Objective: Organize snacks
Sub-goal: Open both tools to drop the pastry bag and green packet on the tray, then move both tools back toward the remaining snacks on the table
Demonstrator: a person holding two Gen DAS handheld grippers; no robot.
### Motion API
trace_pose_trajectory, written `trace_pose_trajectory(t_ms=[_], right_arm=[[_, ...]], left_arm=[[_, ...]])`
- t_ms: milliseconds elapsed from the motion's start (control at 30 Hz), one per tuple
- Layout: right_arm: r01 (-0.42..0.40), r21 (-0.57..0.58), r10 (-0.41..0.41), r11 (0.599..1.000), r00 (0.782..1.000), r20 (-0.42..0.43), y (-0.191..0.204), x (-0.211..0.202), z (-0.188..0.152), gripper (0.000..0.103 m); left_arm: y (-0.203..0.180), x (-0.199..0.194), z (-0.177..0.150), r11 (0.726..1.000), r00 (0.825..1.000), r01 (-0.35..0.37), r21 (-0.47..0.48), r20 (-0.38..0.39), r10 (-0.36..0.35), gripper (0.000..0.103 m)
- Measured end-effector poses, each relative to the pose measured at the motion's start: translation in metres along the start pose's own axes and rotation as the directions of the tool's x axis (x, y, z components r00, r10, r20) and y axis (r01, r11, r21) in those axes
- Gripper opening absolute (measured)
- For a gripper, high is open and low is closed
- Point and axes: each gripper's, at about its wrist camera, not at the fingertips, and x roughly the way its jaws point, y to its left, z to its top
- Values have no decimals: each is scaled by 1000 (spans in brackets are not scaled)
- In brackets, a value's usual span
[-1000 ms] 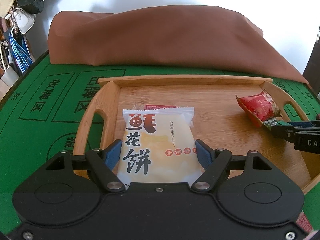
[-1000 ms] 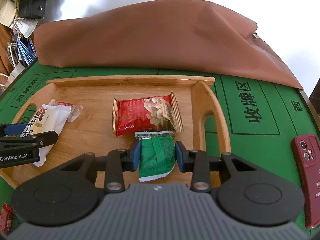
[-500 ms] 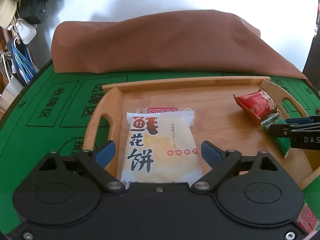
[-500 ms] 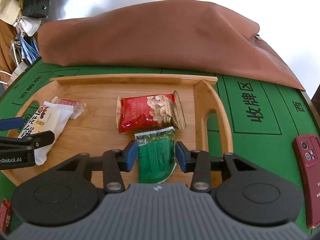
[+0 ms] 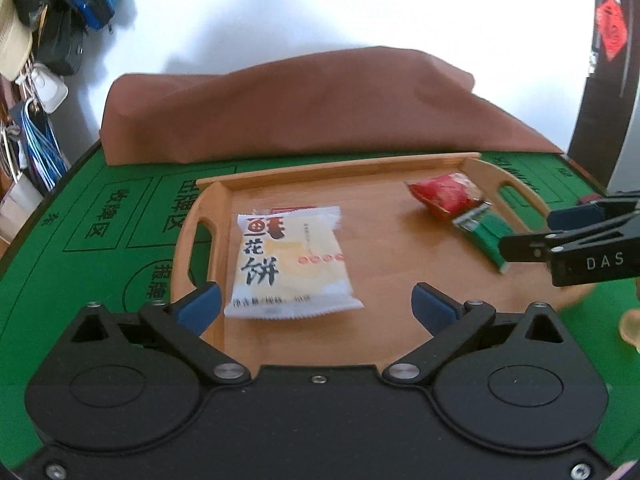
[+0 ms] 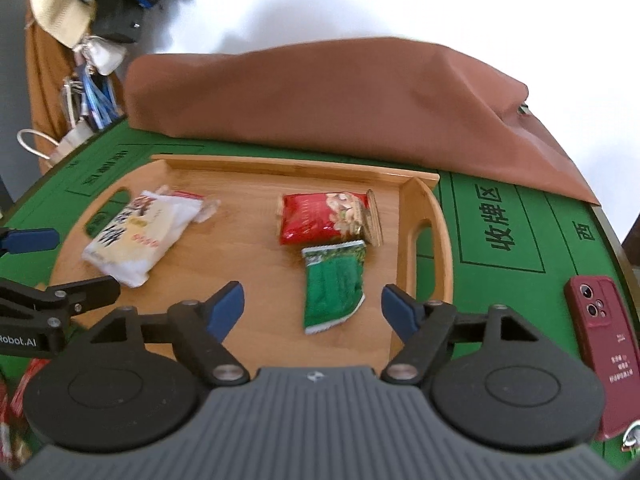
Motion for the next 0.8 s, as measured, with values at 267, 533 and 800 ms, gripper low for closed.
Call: trace_pose_trajectory(t_ms=[267,533,800], right_arm=[[-37,-50,39,998,998,39,11,-36,-28,91],[-30,-62,32,998,998,48,16,-52,-56,92],[-1,-45,2,999,1000,27,11,-58,-82,93]], left_arm=[[-5,-46,-30,1000,998,7,6,55,-7,103],[-1,-67,-60,1000,998,12,-27,65,-10,103],[12,-77,-85,998,999,-10,-62,38,12,103]])
